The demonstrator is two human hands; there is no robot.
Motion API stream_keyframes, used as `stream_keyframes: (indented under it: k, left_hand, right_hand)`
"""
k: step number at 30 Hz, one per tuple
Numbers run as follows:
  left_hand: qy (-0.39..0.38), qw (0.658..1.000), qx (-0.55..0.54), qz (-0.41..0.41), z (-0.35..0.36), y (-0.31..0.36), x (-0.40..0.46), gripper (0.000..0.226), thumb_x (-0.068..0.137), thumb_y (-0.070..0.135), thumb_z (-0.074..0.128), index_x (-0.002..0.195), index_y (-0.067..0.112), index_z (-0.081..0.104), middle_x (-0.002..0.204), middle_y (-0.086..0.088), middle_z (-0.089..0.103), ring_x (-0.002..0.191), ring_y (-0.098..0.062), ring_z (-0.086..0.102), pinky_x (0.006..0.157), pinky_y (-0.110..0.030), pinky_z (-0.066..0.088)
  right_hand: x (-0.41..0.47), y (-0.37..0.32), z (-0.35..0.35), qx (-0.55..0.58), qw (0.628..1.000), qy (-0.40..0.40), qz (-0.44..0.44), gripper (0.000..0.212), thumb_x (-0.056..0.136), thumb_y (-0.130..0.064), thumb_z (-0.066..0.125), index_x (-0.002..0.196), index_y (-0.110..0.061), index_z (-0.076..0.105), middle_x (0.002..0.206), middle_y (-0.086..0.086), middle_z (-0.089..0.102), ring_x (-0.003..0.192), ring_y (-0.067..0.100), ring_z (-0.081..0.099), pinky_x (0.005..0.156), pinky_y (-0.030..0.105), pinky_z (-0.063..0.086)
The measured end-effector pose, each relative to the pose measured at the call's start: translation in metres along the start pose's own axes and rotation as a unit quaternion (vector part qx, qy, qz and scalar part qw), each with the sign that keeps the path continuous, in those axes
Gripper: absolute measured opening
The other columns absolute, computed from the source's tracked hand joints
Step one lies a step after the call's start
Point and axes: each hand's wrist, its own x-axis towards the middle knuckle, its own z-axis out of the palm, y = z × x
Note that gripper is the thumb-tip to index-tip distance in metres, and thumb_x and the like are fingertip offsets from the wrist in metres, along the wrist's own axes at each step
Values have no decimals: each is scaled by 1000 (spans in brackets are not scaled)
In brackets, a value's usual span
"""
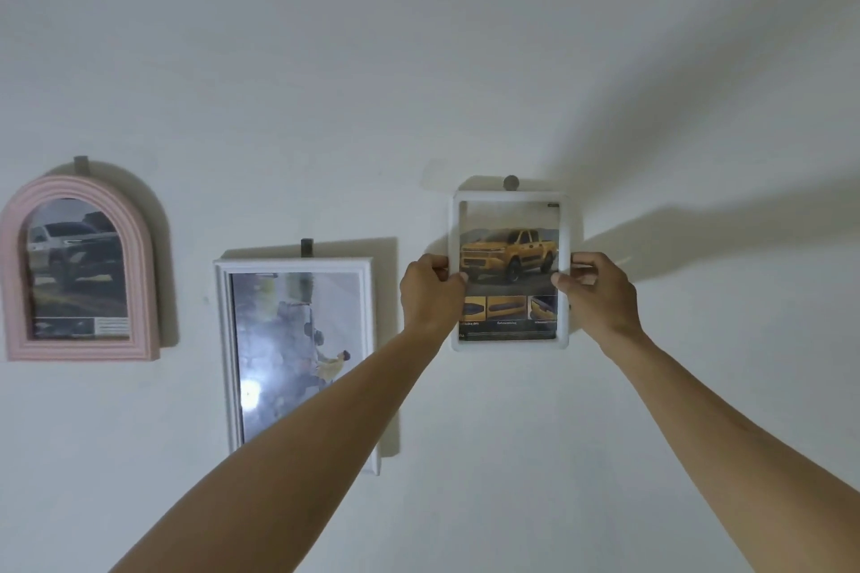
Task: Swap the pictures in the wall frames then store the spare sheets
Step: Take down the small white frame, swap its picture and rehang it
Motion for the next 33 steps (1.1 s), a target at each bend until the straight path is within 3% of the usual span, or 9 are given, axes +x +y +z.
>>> stream_keyframes:
  k: [6, 9, 13, 17, 21, 27, 33]
  left_hand:
    - [-16, 1000, -6, 6, -27, -4, -20, 12, 91, 16, 66, 102, 13, 64, 84, 9, 64, 71, -3, 60, 49, -4, 40]
    - [-29, 1000, -4, -4, -50, -16, -34, 17, 89, 18, 69, 104, 13, 63, 85, 8, 64, 76, -3, 60, 61, -8, 43]
    - [-54, 998, 1, -30, -90, -40, -55, 19, 88, 18, 71, 103, 11, 63, 85, 5, 65, 78, -9, 63, 67, -17, 48]
    - [-77, 995, 5, -63, -139, -73, -79, 19, 86, 17, 73, 102, 11, 66, 86, 3, 69, 82, -12, 66, 71, -21, 52]
    - [-87, 991, 6, -105, -192, -108, -106, 16, 86, 16, 73, 99, 11, 67, 83, 4, 70, 76, -8, 67, 62, -15, 50]
    - [-99, 982, 27, -161, -267, -165, -151, 17, 85, 20, 75, 98, 13, 66, 89, -1, 66, 90, -22, 66, 84, -39, 57]
    - [-109, 967, 65, -221, -330, -214, -204, 18, 80, 24, 79, 91, 19, 65, 91, -1, 66, 92, -26, 66, 84, -46, 57]
  right_hand:
    - [-28, -8, 2, 20, 1000, -9, -3, 28, 88, -24, 72, 114, -19, 63, 93, -10, 65, 86, 15, 64, 79, 25, 49]
    - [-51, -14, 8, 26, 999, -22, 15, 28, 85, -24, 73, 112, -22, 63, 90, -13, 66, 84, 14, 66, 72, 20, 48]
    - [-92, -19, 25, 41, 996, -53, 56, 34, 81, -22, 73, 113, -24, 63, 92, -16, 64, 88, 15, 66, 82, 33, 56]
    - [-147, -25, 51, 52, 990, -91, 89, 34, 79, -20, 74, 111, -24, 63, 94, -12, 66, 89, 15, 67, 77, 36, 60]
    - [-206, -30, 83, 51, 983, -124, 121, 34, 79, -19, 74, 110, -24, 63, 94, -7, 68, 86, 16, 69, 75, 37, 61]
    - [-297, -27, 131, 44, 970, -169, 168, 29, 78, -20, 75, 106, -25, 66, 89, -5, 71, 81, 16, 71, 74, 41, 62]
    - [-386, -11, 177, 13, 947, -245, 209, 30, 85, -24, 73, 114, -20, 65, 97, -2, 70, 85, 17, 72, 75, 40, 62]
